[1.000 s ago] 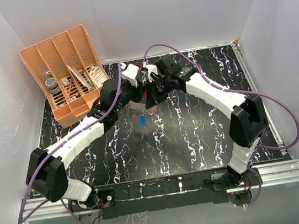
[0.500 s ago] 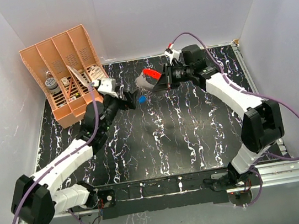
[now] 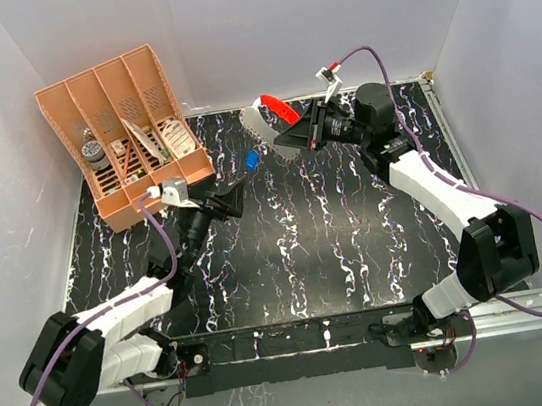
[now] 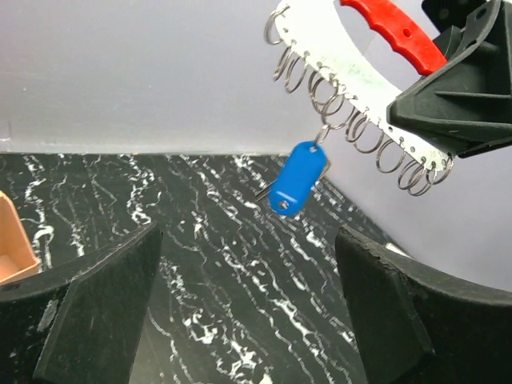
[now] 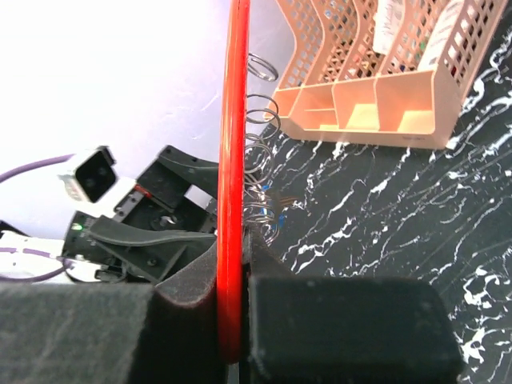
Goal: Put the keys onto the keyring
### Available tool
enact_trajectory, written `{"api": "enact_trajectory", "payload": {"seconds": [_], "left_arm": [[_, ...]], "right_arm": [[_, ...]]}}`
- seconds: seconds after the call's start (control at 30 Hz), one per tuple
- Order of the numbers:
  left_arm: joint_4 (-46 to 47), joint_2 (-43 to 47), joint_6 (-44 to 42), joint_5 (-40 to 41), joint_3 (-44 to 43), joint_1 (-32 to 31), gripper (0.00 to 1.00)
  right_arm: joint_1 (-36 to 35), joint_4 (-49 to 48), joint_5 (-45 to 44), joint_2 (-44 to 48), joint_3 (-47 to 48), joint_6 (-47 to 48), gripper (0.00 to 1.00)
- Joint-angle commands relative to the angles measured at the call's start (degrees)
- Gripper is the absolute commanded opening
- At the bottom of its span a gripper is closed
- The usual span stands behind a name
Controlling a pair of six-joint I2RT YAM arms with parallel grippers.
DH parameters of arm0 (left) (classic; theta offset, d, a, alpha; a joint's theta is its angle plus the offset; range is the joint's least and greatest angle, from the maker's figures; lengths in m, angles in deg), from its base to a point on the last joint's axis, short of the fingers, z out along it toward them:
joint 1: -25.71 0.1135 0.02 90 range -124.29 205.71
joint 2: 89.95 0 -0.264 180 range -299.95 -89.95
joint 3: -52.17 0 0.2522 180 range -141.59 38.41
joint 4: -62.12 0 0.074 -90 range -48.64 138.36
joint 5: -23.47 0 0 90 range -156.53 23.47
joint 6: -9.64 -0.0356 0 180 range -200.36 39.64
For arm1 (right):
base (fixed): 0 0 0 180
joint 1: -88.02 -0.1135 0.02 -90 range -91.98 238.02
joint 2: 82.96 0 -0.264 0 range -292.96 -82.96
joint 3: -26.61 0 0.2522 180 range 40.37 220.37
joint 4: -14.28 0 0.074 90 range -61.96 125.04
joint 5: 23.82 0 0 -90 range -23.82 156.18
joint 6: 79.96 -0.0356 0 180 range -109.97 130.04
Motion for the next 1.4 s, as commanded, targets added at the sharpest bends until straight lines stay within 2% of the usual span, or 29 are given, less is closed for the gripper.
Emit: {"api": "enact_trajectory", "payload": {"seconds": [0.0, 0.27, 0.43, 0.83, 1.37], "left_arm": [[20.50, -3.70, 5.14, 0.28, 3.58, 0.29, 0.86], [38.95, -13.82, 8.83, -5.02, 3.70, 0.33, 0.85], [39.35, -17.18, 8.88, -7.50, 1.17, 0.33, 0.85], [39.41, -16.19, 4.36, -9.10, -2.17, 0.32, 0.86], [39.44, -19.29, 3.80, -13.51, -8.48, 0.33, 0.85]], "right_arm": [[0.18, -12.43, -0.21, 3.90, -1.69, -4.18, 0.00], [0.18, -14.21, 0.61, 5.63, -3.67, -4.97, 0.00], [0.18, -14.12, 1.14, 6.42, -4.70, -4.72, 0.00], [0.18, -12.51, 2.50, 8.39, -6.40, -3.01, 0.00], [0.18, -10.26, 3.48, 10.42, -8.52, -1.43, 0.00]]}}
